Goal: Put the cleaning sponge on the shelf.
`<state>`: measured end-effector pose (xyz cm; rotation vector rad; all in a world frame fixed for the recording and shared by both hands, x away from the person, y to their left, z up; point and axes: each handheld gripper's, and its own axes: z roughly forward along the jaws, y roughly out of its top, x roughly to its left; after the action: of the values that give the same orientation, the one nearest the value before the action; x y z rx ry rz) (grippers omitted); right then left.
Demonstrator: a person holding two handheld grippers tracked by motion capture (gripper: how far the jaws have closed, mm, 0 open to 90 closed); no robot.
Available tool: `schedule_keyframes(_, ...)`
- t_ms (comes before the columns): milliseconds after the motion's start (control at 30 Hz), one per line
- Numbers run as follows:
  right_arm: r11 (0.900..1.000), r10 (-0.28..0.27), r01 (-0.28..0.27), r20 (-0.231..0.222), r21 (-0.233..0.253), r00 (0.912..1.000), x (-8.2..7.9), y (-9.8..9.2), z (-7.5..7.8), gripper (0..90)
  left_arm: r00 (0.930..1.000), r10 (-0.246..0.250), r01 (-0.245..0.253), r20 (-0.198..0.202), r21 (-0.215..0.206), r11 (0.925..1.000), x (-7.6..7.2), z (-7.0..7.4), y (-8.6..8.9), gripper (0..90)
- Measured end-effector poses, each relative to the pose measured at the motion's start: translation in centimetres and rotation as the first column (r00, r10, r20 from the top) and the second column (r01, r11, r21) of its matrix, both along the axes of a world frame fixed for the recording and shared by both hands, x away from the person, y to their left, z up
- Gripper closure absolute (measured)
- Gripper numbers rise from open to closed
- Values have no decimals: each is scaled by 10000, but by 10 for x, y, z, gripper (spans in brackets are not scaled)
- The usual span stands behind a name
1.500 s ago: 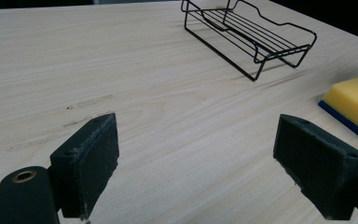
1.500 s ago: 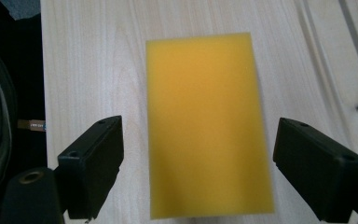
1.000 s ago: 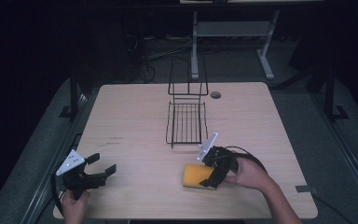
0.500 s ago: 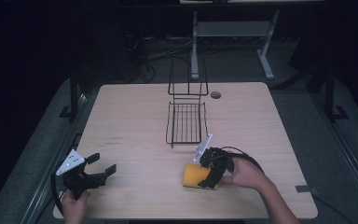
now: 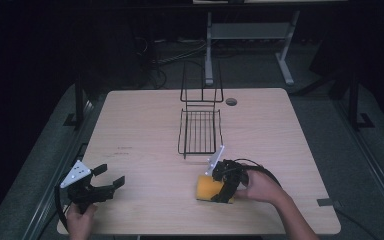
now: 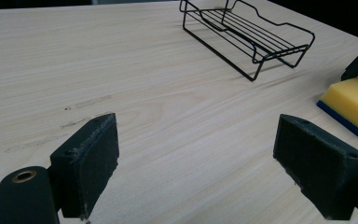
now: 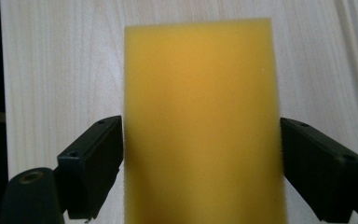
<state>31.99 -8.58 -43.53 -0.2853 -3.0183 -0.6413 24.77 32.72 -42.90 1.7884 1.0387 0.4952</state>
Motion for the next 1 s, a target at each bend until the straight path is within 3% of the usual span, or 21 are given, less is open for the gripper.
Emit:
schedule_keyframes(600, 9998, -10, 11, 23, -194, 10000, -1, 1, -9, 159, 10000, -29, 29, 13, -14, 10000, 0, 0, -1, 134)
schedule_keyframes(1000, 9994, 186, -180, 199, -291, 9996, -2, 2, -10, 210, 10000, -40, 40, 25, -1, 10000, 0, 1, 0, 134)
